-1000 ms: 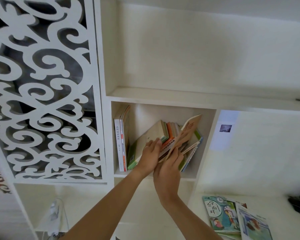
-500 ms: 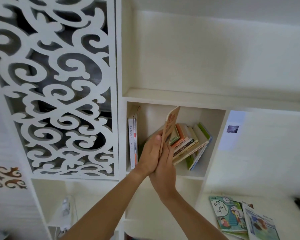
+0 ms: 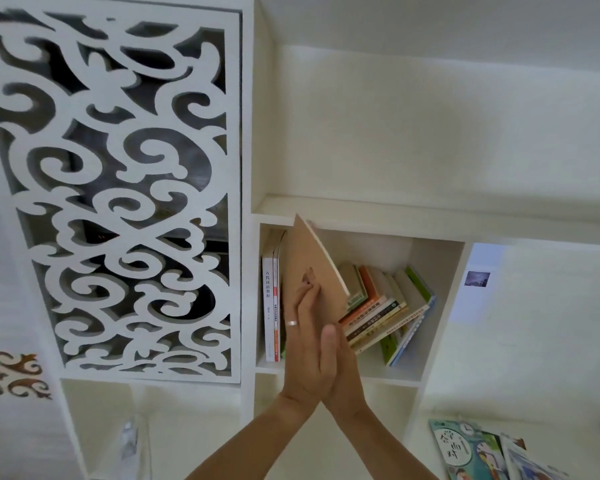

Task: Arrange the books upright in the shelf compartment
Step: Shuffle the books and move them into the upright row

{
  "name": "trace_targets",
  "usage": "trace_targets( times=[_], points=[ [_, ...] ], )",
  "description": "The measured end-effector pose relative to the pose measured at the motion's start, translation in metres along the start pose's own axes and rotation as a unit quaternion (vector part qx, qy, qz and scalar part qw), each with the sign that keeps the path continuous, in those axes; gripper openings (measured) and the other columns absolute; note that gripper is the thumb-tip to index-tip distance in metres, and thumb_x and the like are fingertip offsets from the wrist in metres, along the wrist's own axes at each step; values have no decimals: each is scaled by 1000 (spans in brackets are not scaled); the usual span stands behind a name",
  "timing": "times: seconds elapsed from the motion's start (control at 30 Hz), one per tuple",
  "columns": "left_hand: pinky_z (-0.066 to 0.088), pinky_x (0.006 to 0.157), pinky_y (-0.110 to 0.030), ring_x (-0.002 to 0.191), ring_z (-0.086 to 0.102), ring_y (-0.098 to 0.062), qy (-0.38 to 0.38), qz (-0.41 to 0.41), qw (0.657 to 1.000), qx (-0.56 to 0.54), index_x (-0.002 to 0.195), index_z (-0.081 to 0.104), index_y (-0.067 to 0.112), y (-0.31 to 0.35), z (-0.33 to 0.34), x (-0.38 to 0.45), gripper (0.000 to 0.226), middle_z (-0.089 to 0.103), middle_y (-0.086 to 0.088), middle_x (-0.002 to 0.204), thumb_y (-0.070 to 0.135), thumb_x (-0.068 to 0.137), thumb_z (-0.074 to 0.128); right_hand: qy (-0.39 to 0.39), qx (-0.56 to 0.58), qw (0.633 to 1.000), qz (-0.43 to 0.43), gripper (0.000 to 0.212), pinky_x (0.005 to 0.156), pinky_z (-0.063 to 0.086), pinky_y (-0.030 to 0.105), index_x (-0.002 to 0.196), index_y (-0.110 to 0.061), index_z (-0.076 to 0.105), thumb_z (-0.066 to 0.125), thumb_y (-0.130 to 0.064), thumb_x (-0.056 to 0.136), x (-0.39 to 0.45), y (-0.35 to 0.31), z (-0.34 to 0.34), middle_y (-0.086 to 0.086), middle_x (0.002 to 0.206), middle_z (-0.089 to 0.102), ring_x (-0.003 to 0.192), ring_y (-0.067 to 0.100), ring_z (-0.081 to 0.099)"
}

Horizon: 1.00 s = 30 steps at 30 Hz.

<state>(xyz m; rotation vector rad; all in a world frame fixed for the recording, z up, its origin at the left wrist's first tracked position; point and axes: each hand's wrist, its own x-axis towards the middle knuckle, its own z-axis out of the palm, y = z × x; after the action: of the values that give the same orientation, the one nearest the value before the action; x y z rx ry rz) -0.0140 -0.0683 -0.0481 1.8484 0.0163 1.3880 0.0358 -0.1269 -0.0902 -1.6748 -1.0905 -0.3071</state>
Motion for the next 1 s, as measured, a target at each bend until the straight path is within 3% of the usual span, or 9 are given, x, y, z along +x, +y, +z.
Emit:
trace_targets(
  times=[0.1,0.23,0.3,0.37,0.43,0.53,0.67,0.77,1.0],
  points=[
    [51,103,-29,126,53,-8,-73,-128,987,58,145,44,29,-24,-1,4,46,49,9,135,48,104,35,34,-95,994,44,30,86,61,33,125,-15,63,67,-30,99,10,21,10,0,107,73,98,10,72],
    [51,93,-23,113,57,-8,-119,-153,972,133,135,49,28,-48,-7,5,35,53,9,127,35,101,52,44,-120,976,177,11,59,58,25,99,-17,62,58,-26,103,20,20,19,-13,72,64,66,11,69],
    [45,87,-13,108,57,-5,-104,-165,970,142,135,50,26,-54,-10,11,38,56,9,126,33,99,56,78,15,958,276,23,56,53,21,90,-20,62,48,-27,106,33,14,17,-9,67,65,68,13,69],
    [50,84,-14,101,61,-3,-76,-175,972,140,130,53,26,-55,-14,19,33,58,13,118,33,98,58,91,183,928,313,34,61,56,35,79,-21,64,44,-31,104,46,5,18,-3,66,67,67,17,67],
    [56,81,-21,94,63,-2,-37,-154,978,140,121,56,28,-56,-17,26,23,58,15,109,30,98,58,93,135,956,245,27,69,59,43,82,-27,62,47,-36,102,55,7,27,-3,71,66,70,17,67],
    [51,75,-11,92,59,1,17,-125,976,177,117,55,25,-61,-27,37,21,54,11,111,19,97,57,48,-115,983,137,12,69,60,27,106,-27,57,52,-38,105,70,31,47,-11,84,65,72,6,66],
    [55,68,-21,87,60,-7,10,-105,968,226,121,54,23,-74,-40,47,34,52,6,119,6,92,57,-89,-123,972,178,17,75,56,17,117,-19,53,45,-32,108,86,34,61,-7,103,65,82,8,64],
    [54,65,-17,85,60,-8,-3,-74,966,246,128,53,22,-79,-47,47,37,50,3,125,5,95,56,-146,-169,963,152,26,63,55,15,110,-22,55,35,-38,111,90,34,61,-3,93,69,68,3,65],
    [58,67,-24,87,62,-13,6,-23,966,257,130,53,18,-80,-47,60,40,44,0,134,6,94,64,-266,-312,909,74,22,89,49,29,128,-14,50,39,-23,111,99,42,83,8,122,64,97,21,64]
  ],
)
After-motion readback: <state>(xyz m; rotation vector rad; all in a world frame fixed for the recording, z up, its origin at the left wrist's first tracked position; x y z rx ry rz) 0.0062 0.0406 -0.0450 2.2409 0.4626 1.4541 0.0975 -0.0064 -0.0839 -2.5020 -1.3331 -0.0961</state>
